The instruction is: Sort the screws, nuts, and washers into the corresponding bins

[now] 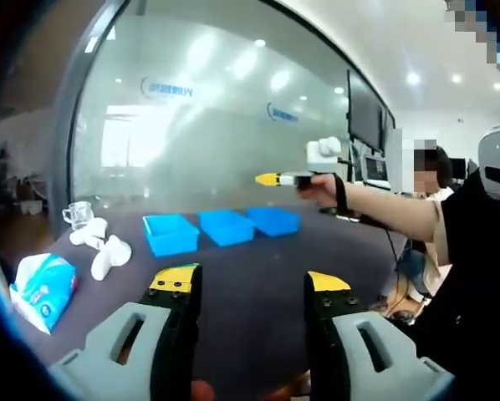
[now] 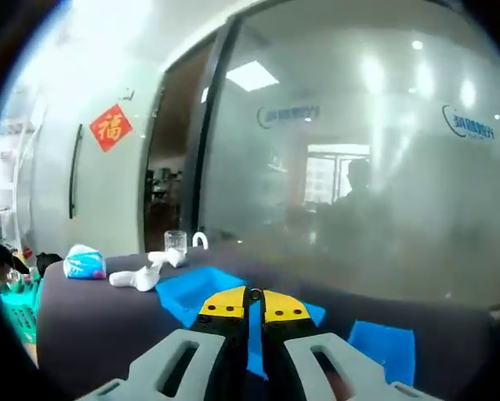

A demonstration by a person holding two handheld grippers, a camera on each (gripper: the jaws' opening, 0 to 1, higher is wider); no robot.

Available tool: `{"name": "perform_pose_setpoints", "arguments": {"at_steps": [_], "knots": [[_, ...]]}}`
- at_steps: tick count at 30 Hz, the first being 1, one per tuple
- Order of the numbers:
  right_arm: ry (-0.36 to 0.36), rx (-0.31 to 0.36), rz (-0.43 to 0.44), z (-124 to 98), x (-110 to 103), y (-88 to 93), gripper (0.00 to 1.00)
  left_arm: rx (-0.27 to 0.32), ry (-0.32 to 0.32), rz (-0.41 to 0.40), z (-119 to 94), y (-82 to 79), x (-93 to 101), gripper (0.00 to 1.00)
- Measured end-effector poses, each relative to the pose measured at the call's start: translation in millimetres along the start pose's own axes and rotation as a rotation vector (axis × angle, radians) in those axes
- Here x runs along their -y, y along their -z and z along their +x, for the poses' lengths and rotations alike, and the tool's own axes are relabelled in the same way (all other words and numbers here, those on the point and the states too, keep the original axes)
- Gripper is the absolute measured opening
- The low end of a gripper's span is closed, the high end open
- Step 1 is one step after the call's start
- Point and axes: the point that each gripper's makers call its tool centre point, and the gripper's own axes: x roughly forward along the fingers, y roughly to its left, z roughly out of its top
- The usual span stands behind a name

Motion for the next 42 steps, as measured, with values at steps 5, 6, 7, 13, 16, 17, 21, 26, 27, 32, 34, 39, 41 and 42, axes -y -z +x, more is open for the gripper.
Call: {"name": "perform_pose_setpoints", "arguments": {"at_steps": [5, 6, 7, 13, 16, 17, 21, 26, 27, 32, 34, 39, 41, 42], "knots": [[0.008, -0.044, -0.015, 30, 6, 4.4, 0.03, -0.002, -0.001, 0.009, -2, -2.0, 0.8, 0.48], [0.010, -0.057, -0.009, 35, 8, 6.4, 0.03, -0.002, -0.002, 0.010, -2, -2.5, 0.7, 0.48], [0.012, -0.058, 0.000, 40, 9, 7.1, 0.03, -0.002, -0.003, 0.011, -3, -3.1, 0.9, 0.48], [0.033, -0.101, 0.047, 64, 21, 18.1, 0.03, -0.003, -0.010, 0.013, -3, -3.5, 2.5, 0.48], [0.036, -0.125, 0.043, 69, 22, 25.5, 0.03, -0.001, -0.011, 0.011, -4, -4.4, 3.1, 0.48], [0.038, -0.125, 0.043, 70, 23, 26.4, 0.03, -0.001, -0.014, 0.010, -5, -4.5, 2.5, 0.48], [0.033, -0.150, 0.031, 72, 24, 34.6, 0.03, -0.002, -0.019, 0.011, -6, -4.7, 2.1, 0.48], [0.009, -0.142, 0.000, 71, 18, 34.3, 0.19, -0.009, -0.015, 0.014, -4, -3.7, 4.2, 0.48], [0.005, -0.136, -0.002, 70, 17, 32.7, 0.23, -0.008, -0.014, 0.013, -4, -4.3, 4.9, 0.48], [-0.017, -0.104, 0.003, 60, 10, 21.1, 0.25, -0.009, -0.010, 0.016, -3, -5.1, 6.1, 0.48], [-0.033, -0.091, 0.014, 53, 6, 17.6, 0.27, -0.011, -0.007, 0.018, -2, -4.8, 6.8, 0.48], [-0.073, -0.075, 0.014, 21, -5, 12.7, 0.28, -0.015, 0.002, 0.022, -1, -4.3, 8.4, 0.48], [-0.087, -0.070, 0.018, 9, -9, 12.1, 0.28, -0.015, 0.012, 0.016, 0, -3.6, 9.4, 0.48], [-0.093, -0.067, 0.018, 1, -10, 12.3, 0.28, -0.016, 0.015, 0.017, 1, -3.3, 9.8, 0.48]]}}
